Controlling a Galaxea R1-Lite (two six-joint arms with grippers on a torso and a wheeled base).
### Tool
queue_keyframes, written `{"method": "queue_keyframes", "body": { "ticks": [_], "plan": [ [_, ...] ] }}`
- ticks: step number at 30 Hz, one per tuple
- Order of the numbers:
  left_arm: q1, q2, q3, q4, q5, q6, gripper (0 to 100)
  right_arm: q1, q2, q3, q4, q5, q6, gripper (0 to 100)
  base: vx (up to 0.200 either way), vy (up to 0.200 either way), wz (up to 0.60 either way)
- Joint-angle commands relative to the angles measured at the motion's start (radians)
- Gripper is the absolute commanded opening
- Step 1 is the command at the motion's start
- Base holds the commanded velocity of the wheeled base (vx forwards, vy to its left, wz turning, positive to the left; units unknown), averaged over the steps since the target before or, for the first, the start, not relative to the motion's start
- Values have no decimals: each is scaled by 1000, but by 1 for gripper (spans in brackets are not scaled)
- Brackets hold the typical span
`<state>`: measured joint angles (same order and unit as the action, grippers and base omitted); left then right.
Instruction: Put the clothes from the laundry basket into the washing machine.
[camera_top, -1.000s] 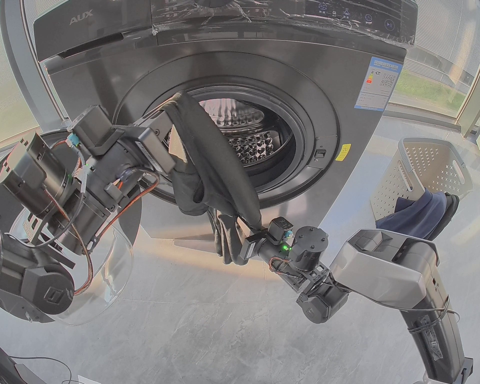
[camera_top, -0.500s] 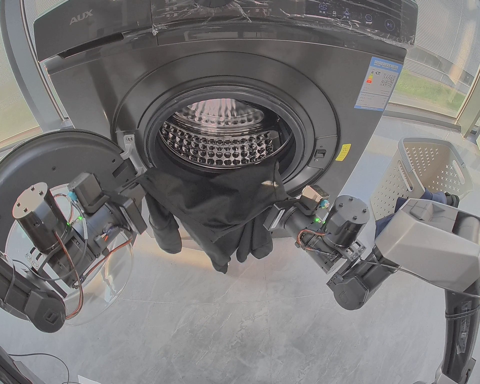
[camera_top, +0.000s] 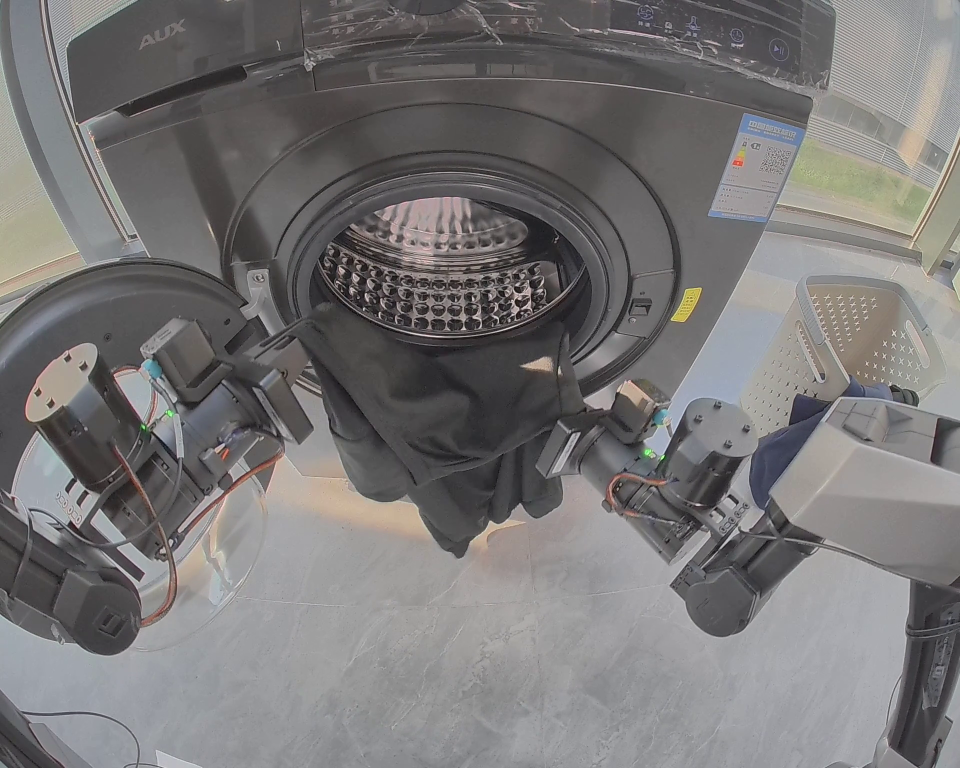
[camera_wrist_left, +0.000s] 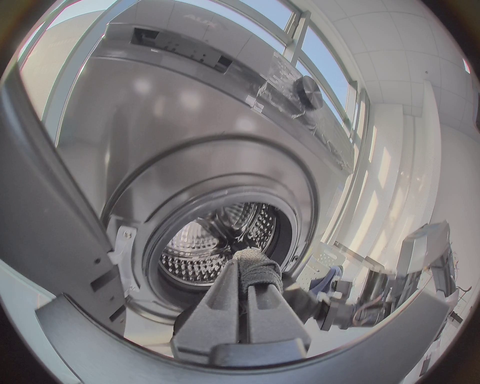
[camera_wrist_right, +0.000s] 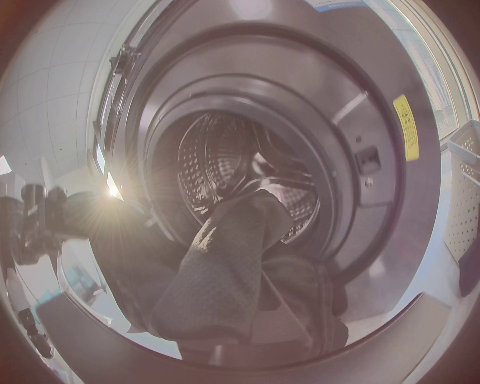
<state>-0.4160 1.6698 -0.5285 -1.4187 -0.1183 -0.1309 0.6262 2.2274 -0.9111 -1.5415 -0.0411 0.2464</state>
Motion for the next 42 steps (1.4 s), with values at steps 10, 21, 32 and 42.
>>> {"method": "queue_keyframes", "body": {
  "ticks": [10,21,32,42],
  "plan": [
    [-89,-33,-120,14,8,-7,0,67,209,63,0,-2,-55,100,0,0,0],
    [-95,-36,-131,14,6,-7,0,72,182,178,0,70,-101,100,0,0,0],
    [-173,-44,-131,12,11,-7,0,83,255,-126,20,92,-131,100,0,0,0],
    [-215,-90,-128,26,11,-7,0,60,368,-338,92,90,-147,100,0,0,0]
  ]
}}
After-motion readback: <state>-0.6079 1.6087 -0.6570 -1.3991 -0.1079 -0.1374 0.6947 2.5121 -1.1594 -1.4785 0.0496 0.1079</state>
